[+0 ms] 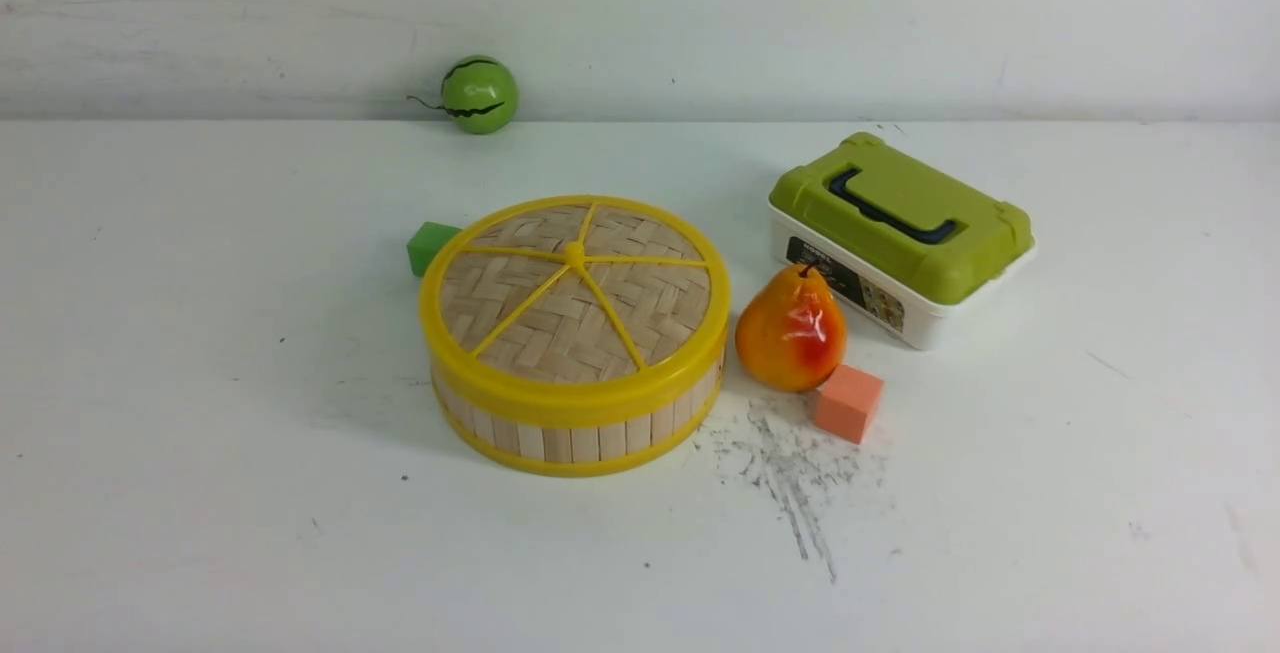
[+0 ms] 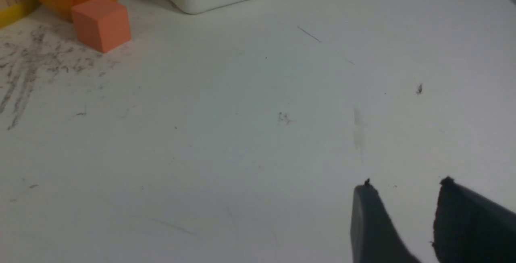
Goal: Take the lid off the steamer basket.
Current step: Use the left arm to lift the lid of the steamer
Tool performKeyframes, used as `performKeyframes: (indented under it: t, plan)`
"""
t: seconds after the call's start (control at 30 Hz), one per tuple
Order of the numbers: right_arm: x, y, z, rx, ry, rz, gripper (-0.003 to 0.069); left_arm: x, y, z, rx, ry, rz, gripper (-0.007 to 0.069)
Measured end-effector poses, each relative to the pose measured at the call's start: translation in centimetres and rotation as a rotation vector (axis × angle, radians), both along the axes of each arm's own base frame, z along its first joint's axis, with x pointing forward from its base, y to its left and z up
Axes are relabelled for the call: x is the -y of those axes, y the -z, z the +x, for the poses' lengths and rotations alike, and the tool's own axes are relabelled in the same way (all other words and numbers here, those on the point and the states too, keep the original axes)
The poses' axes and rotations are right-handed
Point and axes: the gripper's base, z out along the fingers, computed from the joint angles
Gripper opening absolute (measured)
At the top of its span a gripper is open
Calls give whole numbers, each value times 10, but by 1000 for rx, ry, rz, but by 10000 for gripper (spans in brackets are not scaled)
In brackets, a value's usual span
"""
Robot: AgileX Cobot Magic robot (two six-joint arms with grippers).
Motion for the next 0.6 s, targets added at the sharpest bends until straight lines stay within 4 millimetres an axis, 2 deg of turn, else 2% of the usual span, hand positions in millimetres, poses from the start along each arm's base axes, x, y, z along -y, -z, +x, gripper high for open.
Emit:
performKeyframes:
  t: [0.3, 0.6]
  plan:
    - [0, 0, 0, 0, 0, 0, 239, 0, -10, 3, 116, -6, -14, 39]
    - [0, 0, 0, 0, 0, 0, 239, -3, -49, 2, 544, -30, -61, 43]
